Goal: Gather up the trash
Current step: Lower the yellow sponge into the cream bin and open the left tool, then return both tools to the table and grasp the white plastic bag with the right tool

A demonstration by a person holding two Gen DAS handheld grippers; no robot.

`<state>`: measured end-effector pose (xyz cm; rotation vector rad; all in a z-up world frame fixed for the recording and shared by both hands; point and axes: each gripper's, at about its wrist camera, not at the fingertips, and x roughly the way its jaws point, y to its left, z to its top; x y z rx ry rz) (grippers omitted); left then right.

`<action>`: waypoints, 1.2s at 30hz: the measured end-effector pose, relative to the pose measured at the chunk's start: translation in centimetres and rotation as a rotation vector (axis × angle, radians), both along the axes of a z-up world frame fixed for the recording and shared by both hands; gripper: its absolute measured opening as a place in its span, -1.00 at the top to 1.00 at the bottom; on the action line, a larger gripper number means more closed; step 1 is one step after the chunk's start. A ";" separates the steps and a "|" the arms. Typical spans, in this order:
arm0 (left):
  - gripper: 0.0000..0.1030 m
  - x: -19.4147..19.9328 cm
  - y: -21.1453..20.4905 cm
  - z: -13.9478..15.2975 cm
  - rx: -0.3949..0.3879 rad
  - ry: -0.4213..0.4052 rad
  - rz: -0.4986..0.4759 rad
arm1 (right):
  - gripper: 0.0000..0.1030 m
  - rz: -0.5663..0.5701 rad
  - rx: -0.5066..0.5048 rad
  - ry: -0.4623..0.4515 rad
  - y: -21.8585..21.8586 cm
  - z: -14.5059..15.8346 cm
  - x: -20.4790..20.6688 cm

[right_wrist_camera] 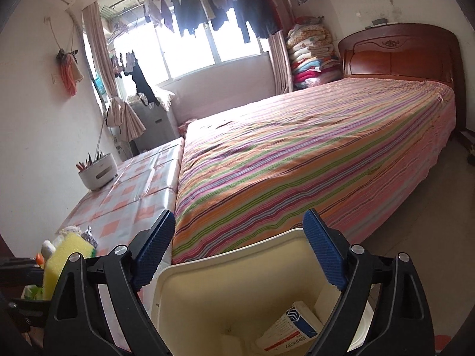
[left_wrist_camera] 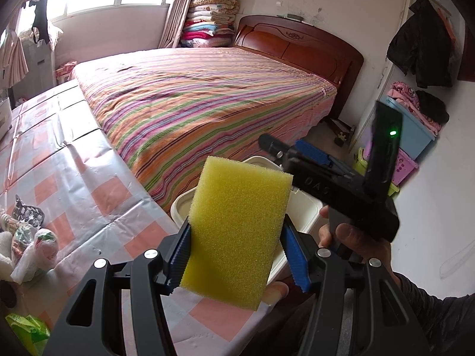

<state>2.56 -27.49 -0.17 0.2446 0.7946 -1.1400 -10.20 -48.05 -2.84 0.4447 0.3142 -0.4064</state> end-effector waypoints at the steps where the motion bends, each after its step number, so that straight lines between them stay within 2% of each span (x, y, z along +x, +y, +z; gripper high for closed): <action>1: -0.08 0.1 -0.5 -0.3 0.009 0.003 -0.001 | -0.70 -0.016 0.007 -0.013 -0.2 0.1 -0.4; 7: -0.10 0.5 -3.5 -2.1 0.053 0.040 -0.004 | -0.70 -0.072 0.030 -0.056 -1.3 0.4 -1.8; 12: -0.13 0.4 -5.5 -3.2 0.092 0.029 -0.012 | -0.70 -0.120 0.044 -0.105 -2.0 0.8 -3.3; 16: -0.27 0.2 -6.2 -3.4 0.101 0.030 -0.013 | -0.70 -0.169 0.061 -0.144 -2.9 1.1 -4.8; 20: -0.51 0.3 -6.4 -3.3 0.097 0.041 0.015 | -0.70 -0.193 0.078 -0.161 -3.3 1.1 -5.6; 25: -0.55 0.8 -6.2 -3.3 0.081 0.070 0.058 | -0.71 -0.187 0.067 -0.170 -2.6 1.4 -5.2; 28: -0.56 1.3 -5.6 -3.7 0.074 0.131 0.053 | -0.72 -0.175 0.051 -0.176 -1.9 1.8 -4.9; 30: -0.62 1.5 -4.9 -3.7 0.098 0.113 0.113 | -0.75 -0.167 0.045 -0.181 -1.6 2.0 -4.7; 33: -0.82 1.7 -3.3 -3.1 0.047 0.085 0.162 | -0.75 -0.149 0.037 -0.188 -0.9 2.4 -4.2; 36: -0.85 2.2 -0.9 -2.1 -0.034 0.088 0.213 | -0.75 -0.122 0.038 -0.186 -0.3 2.5 -3.5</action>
